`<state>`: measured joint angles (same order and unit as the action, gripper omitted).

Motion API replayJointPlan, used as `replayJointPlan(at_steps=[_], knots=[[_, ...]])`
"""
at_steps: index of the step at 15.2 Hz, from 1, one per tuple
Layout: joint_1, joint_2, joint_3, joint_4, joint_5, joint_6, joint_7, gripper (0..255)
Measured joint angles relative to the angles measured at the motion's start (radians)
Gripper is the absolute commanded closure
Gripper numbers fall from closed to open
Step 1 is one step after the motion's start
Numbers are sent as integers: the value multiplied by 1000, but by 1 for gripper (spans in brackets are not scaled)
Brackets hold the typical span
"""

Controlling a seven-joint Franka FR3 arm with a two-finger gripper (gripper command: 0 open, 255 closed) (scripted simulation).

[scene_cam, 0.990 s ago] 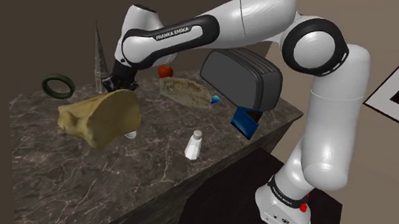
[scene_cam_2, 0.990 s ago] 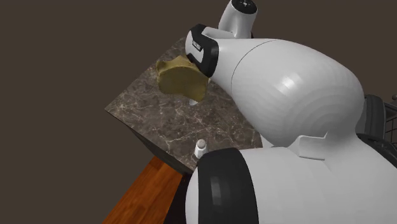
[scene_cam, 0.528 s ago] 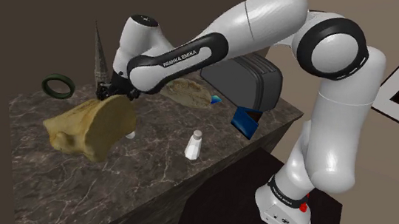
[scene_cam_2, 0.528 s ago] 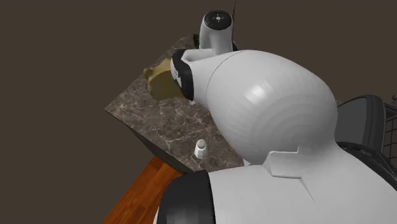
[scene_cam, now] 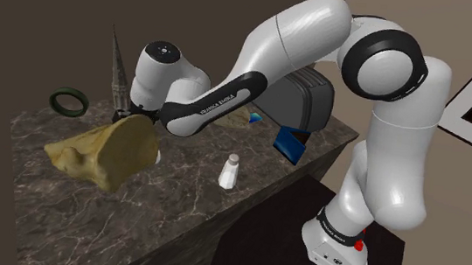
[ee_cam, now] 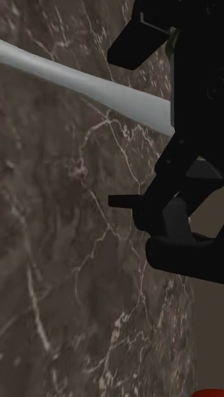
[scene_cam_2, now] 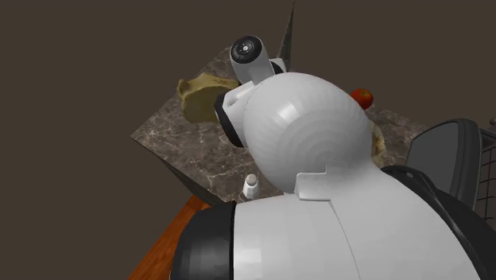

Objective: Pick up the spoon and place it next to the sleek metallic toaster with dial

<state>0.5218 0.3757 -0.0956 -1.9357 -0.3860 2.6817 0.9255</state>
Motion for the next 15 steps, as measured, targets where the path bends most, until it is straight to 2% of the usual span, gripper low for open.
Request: replayJointPlan(at_steps=[7,8,15], knots=[[5,9,-1,-1,-1,7,0,0],[6,10,-1,0,-1,4,1,255],[17,3,-3,-6,-8,11,16,255]])
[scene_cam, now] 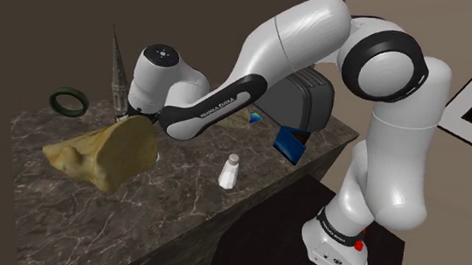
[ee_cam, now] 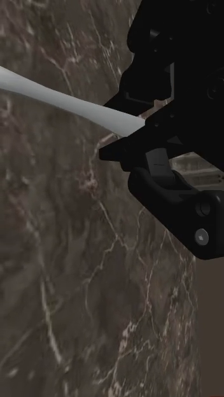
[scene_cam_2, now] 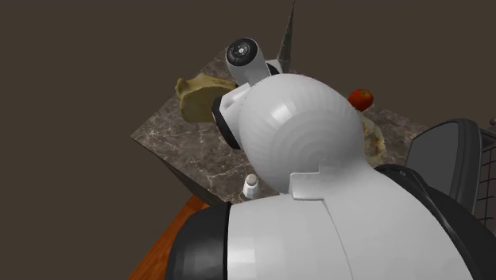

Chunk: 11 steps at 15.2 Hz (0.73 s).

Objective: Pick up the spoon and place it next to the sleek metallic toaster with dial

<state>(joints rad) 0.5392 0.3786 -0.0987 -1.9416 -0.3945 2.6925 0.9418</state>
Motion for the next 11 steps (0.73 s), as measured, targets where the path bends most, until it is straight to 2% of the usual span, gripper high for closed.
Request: replayJointPlan(at_steps=[4,11], knots=[[-6,1,5,2,8,-9,-15,255],[-14,-48,23,18,36,-82,-55,255]])
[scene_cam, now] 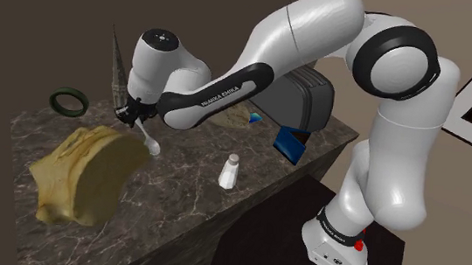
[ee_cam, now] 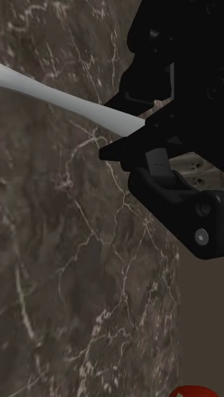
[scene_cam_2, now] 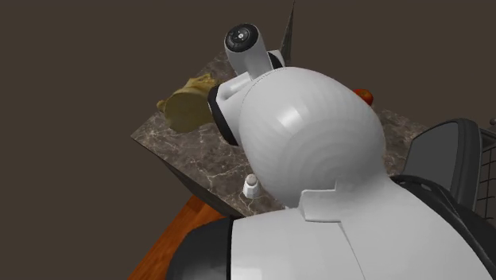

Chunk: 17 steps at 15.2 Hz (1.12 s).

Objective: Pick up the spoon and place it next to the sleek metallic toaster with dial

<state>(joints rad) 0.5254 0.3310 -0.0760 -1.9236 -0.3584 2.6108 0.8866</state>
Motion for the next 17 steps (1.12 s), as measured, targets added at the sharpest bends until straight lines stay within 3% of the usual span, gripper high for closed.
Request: replayJointPlan(at_steps=[17], knots=[[-8,-103,23,87,59,-186,-77,255]])
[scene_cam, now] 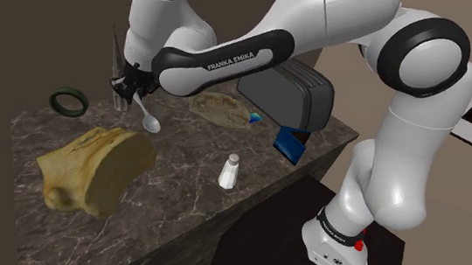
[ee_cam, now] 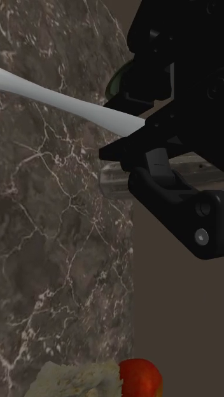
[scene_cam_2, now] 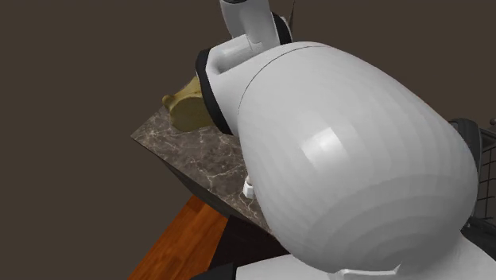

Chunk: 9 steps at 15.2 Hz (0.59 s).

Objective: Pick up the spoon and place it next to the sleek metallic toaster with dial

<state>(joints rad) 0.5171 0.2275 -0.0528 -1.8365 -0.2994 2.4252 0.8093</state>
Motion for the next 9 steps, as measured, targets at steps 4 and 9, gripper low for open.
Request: replayJointPlan(at_steps=[4,9], knots=[[-1,-14,4,38,13,-50,-18,255],[0,-32,7,82,26,-111,-35,255]])
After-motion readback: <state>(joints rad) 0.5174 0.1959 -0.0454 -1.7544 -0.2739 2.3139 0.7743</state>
